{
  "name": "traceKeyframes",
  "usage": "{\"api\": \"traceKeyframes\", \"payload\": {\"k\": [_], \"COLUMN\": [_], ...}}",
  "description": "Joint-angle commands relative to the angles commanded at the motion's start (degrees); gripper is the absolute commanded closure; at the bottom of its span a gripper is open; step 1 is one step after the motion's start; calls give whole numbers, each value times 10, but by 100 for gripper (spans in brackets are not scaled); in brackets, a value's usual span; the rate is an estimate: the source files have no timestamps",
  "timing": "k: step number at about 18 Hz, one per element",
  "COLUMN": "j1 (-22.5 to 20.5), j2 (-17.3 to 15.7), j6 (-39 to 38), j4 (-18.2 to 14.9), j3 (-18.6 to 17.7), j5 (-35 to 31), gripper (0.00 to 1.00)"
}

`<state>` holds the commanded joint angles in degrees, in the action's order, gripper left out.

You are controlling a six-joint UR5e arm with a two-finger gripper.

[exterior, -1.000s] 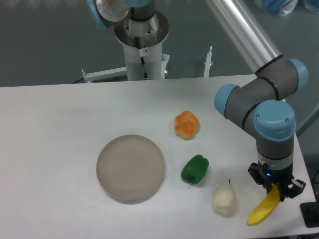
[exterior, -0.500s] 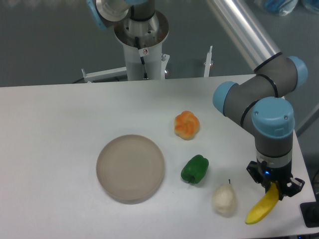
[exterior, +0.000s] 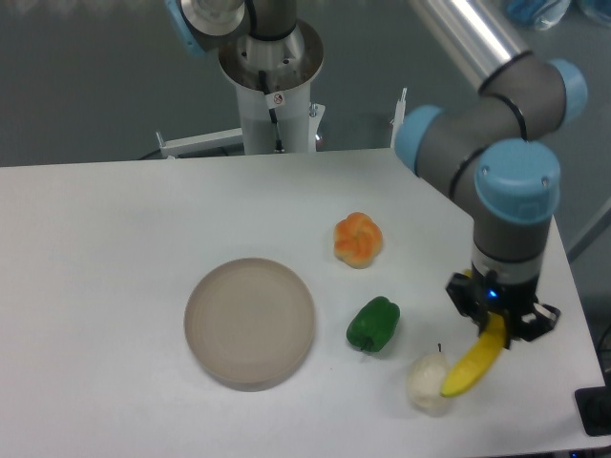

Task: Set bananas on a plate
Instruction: 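Lift the banana and carry it over the beige plate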

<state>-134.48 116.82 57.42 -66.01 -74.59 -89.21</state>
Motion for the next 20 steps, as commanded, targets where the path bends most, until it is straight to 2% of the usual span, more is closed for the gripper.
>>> {"api": "traceKeyframes", "payload": {"k": [1,4,11,13,17,20], "j1": [11,50,111,117,127,141], "j2": [-11,-11,9,15,6,6], "j6": [-31,-119,-219,-253,-250,-254], "j4": [0,-1,18,56,140,152], "j3": [-20,-39,-64,-92,-176,-194], "j5": [0,0,11,11,10,10], "gripper": [75,75,74,74,74,74]}}
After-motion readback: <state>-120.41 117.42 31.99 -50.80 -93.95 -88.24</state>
